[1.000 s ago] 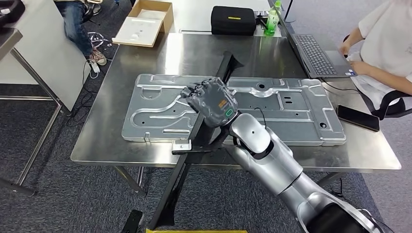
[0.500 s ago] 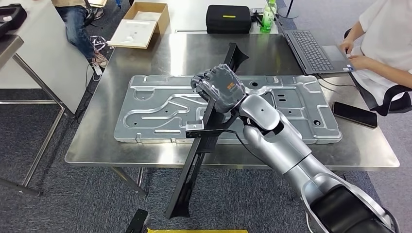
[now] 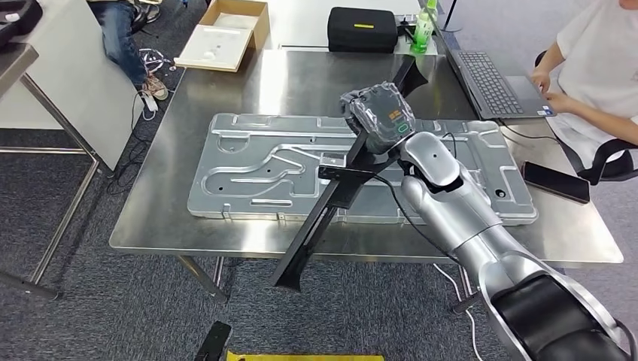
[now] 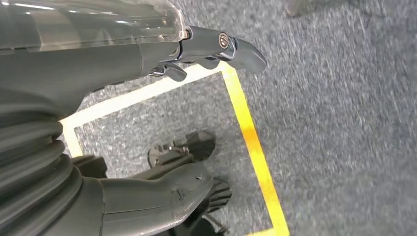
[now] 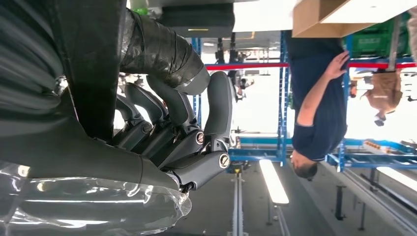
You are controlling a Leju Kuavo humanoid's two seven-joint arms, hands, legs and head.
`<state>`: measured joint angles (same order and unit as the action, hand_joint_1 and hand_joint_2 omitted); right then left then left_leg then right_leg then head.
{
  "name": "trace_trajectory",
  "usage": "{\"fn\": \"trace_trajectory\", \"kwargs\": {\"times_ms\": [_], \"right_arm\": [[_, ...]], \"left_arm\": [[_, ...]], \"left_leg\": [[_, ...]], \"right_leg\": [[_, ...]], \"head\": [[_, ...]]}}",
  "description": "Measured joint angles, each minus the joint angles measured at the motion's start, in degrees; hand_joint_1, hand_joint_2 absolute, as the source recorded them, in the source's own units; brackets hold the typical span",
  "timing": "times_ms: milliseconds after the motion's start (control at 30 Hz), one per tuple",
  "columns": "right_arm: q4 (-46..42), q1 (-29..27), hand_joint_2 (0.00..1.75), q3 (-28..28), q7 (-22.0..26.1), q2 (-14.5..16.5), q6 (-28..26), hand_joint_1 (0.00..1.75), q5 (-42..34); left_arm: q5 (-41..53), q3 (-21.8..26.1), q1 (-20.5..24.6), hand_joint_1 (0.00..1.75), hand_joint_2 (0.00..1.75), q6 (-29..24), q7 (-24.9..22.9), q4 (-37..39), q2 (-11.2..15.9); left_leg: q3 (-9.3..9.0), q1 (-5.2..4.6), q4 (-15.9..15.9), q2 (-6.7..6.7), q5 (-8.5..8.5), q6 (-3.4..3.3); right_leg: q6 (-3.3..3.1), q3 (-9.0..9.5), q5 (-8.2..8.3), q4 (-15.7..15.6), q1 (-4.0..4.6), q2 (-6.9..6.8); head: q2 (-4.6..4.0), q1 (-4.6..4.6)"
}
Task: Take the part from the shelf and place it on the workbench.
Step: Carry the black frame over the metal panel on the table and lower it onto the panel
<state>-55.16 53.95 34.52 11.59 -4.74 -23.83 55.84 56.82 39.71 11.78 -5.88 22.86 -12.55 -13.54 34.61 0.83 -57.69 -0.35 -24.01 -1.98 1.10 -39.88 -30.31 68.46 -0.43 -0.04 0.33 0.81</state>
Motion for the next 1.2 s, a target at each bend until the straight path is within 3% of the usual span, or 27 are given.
{"fn": "trace_trajectory", "kwargs": {"times_ms": [67, 100, 167, 233, 300, 400, 467, 533, 567, 600, 633, 700, 733, 767, 900, 967, 1033, 1067, 1100, 1133, 1200], "right_arm": [[0.72, -0.26, 1.75, -0.18, 0.2, -0.27, -0.07, 1.75, 0.04], [0.99, -0.42, 1.75, -0.2, 0.27, -0.34, -0.08, 1.75, 0.08], [1.24, -0.59, 1.75, -0.28, 0.32, -0.39, -0.09, 1.75, 0.14], [1.3, -0.58, 1.75, -0.41, 0.36, -0.38, -0.13, 1.75, 0.21], [1.35, -0.73, 1.75, -0.48, 0.44, -0.37, -0.18, 1.75, 0.32], [1.36, -0.91, 1.75, -0.56, 0.54, -0.46, -0.21, 1.75, 0.37], [1.35, -0.94, 1.75, -0.6, 0.68, -0.49, -0.2, 1.75, 0.37], [1.35, -1.12, 1.75, -0.61, 0.88, -0.49, -0.19, 1.75, 0.37], [1.35, -1.26, 1.75, -0.61, 0.95, -0.49, -0.19, 1.75, 0.37], [1.35, -1.38, 1.75, -0.61, 1.0, -0.49, -0.19, 1.75, 0.37], [1.35, -1.46, 1.75, -0.61, 1.03, -0.49, -0.19, 1.75, 0.37], [1.35, -1.48, 1.75, -0.62, 1.07, -0.48, -0.22, 1.75, 0.37], [1.35, -1.47, 1.75, -0.63, 1.1, -0.48, -0.26, 1.75, 0.37], [1.35, -1.5, 1.75, -0.64, 1.14, -0.48, -0.29, 1.75, 0.37], [1.35, -1.71, 1.75, -0.76, 1.3, -0.5, -0.42, 1.75, 0.37], [1.35, -1.66, 1.75, -0.95, 1.32, -0.57, -0.49, 1.75, 0.36], [1.35, -1.88, 1.75, -1.07, 1.33, -0.64, -0.55, 1.75, 0.35], [1.36, -2.11, 1.75, -1.08, 1.33, -0.67, -0.56, 1.75, 0.35], [1.37, -2.32, 1.75, -1.08, 1.33, -0.72, -0.56, 1.75, 0.36], [1.38, -2.43, 1.75, -1.08, 1.33, -0.76, -0.56, 1.75, 0.36], [1.38, -2.37, 1.75, -1.1, 1.33, -0.81, -0.57, 1.75, 0.36]], "left_arm": [[-0.25, -0.04, 0.04, 0.0, 1.75, 0.82, -0.16, 0.0, -0.06], [-0.36, -0.04, 0.03, 0.0, 1.75, 1.27, -0.21, 0.0, -0.07], [-0.53, -0.04, 0.04, 0.0, 1.75, 2.05, -0.24, 0.0, -0.09], [-0.74, -0.04, 0.13, 0.0, 1.75, 2.58, -0.25, 0.0, -0.09], [-0.87, -0.04, 0.25, 0.0, 1.75, 3.03, -0.22, 0.0, -0.08], [-0.68, -0.07, 0.26, 0.0, 1.75, 3.59, 0.0, 0.0, -0.07], [-0.41, -0.13, 0.25, 0.0, 1.75, 3.81, 0.24, 0.0, -0.05], [-0.21, -0.18, 0.19, 0.0, 1.75, 4.02, 0.5, 0.0, -0.05], [-0.16, -0.2, 0.13, 0.0, 1.75, 4.1, 0.62, 0.0, -0.03], [-0.14, -0.22, 0.08, 0.0, 1.75, 4.15, 0.71, 0.0, -0.02], [-0.13, -0.25, 0.05, 0.0, 1.75, 4.18, 0.78, 0.0, 0.01], [-0.13, -0.31, 0.1, 0.0, 1.75, 4.19, 0.9, 0.0, 0.08], [-0.13, -0.34, 0.14, 0.0, 1.75, 4.19, 0.97, 0.0, 0.13], [-0.13, -0.38, 0.16, 0.0, 1.75, 4.19, 1.05, 0.0, 0.17], [-0.13, -0.54, 0.11, 0.0, 1.75, 4.19, 1.17, 0.0, 0.21], [-0.14, -0.57, 0.2, 0.0, 1.75, 4.19, 1.2, 0.0, 0.21], [-0.13, -0.59, 0.24, 0.0, 1.75, 4.19, 1.2, 0.0, 0.21], [-0.13, -0.59, 0.21, 0.0, 1.75, 4.19, 1.2, 0.0, 0.21], [-0.13, -0.59, 0.16, 0.0, 1.75, 4.19, 1.2, 0.0, 0.21], [-0.13, -0.6, 0.13, 0.0, 1.75, 4.2, 1.2, 0.0, 0.2], [-0.13, -0.61, 0.1, 0.0, 1.75, 4.22, 1.2, 0.0, 0.19]], "left_leg": [[0.01, 0.02, -0.08, 0.0, -0.08, -0.05], [0.01, 0.04, -0.17, -0.04, -0.15, 0.0], [-0.02, 0.16, -0.57, -0.15, -0.47, 0.33], [0.17, 0.01, -1.11, -0.22, -0.92, 0.91], [0.33, -0.19, -1.28, -0.24, -1.06, 1.47], [0.59, -0.03, -2.02, -0.15, -1.82, 2.3], [2.64, 0.05, -6.83, -0.01, -4.66, 2.69], [6.27, 0.04, -14.56, 0.02, -8.0, 2.86], [7.57, 0.02, -17.12, 0.02, -8.56, 2.83], [7.88, -0.03, -17.51, 0.02, -7.97, 2.68], [7.04, -0.12, -15.53, 0.02, -6.31, 2.38], [3.36, -0.5, -7.66, 0.03, -2.35, 1.38], [1.76, -0.69, -4.27, 0.04, -1.22, 0.94], [0.81, -0.88, -2.22, 0.03, -0.79, 0.63], [0.06, -0.77, -0.38, 0.1, -0.31, 0.0], [-0.27, -0.43, 0.35, 0.2, 0.16, -0.38], [-0.2, -0.45, 0.35, 0.21, 0.21, -0.52], [-0.17, -0.44, 0.28, 0.2, 0.18, -0.51], [-0.14, -0.4, 0.17, 0.16, 0.12, -0.47], [-0.13, -0.35, -0.02, 0.11, 0.01, -0.36], [-0.04, -0.27, -0.64, 0.01, -0.43, 0.1]], "right_leg": [[0.34, -3.08, -1.59, 5.76, -0.3, 0.0], [0.45, -3.29, -0.79, 5.8, -0.48, -0.01], [0.59, -0.65, 3.14, -0.24, -0.85, -0.02], [0.51, 2.4, 5.57, -6.76, -0.83, 0.06], [0.07, 3.11, 5.57, -8.49, -0.53, 0.18], [-1.17, 3.22, 5.75, -8.77, -0.63, 0.14], [-1.87, 3.41, 5.81, -8.96, -0.73, 0.07], [-2.18, 3.46, 5.72, -8.95, -0.51, 0.07], [-2.25, 3.5, 5.68, -8.93, -0.36, 0.07], [-2.3, 3.57, 5.65, -8.92, -0.21, 0.08], [-2.33, 3.69, 5.61, -8.92, -0.07, 0.09], [-2.31, 3.94, 5.5, -8.92, 0.21, 0.1], [-2.2, 3.96, 5.47, -8.9, 0.31, 0.1], [-2.01, 3.92, 5.47, -8.91, 0.34, 0.09], [-0.79, 3.75, 5.18, -8.66, 0.17, 0.05], [-0.25, 2.08, 2.64, -4.81, 0.08, 0.08], [0.25, -1.44, -0.94, 2.69, -0.16, 0.1], [0.48, -2.86, -1.8, 5.61, -0.33, 0.08], [0.66, -3.29, -1.44, 6.41, -0.5, 0.08], [0.8, -2.52, 0.03, 4.76, -0.68, 0.06], [0.94, 1.26, 3.67, -2.8, -0.97, 0.04]], "head": [[0.0, 0.01], [0.0, 0.0], [0.0, -0.01], [0.0, 0.01], [0.0, 0.02], [0.0, 0.02], [0.0, 0.03], [0.0, 0.04], [0.0, 0.04], [0.0, 0.04], [0.0, 0.04], [0.0, 0.02], [0.0, 0.02], [0.0, 0.01], [0.0, 0.02], [0.0, 0.01], [0.0, 0.0], [0.0, -0.01], [0.0, 0.0], [0.0, -0.01], [0.0, -0.01]]}}
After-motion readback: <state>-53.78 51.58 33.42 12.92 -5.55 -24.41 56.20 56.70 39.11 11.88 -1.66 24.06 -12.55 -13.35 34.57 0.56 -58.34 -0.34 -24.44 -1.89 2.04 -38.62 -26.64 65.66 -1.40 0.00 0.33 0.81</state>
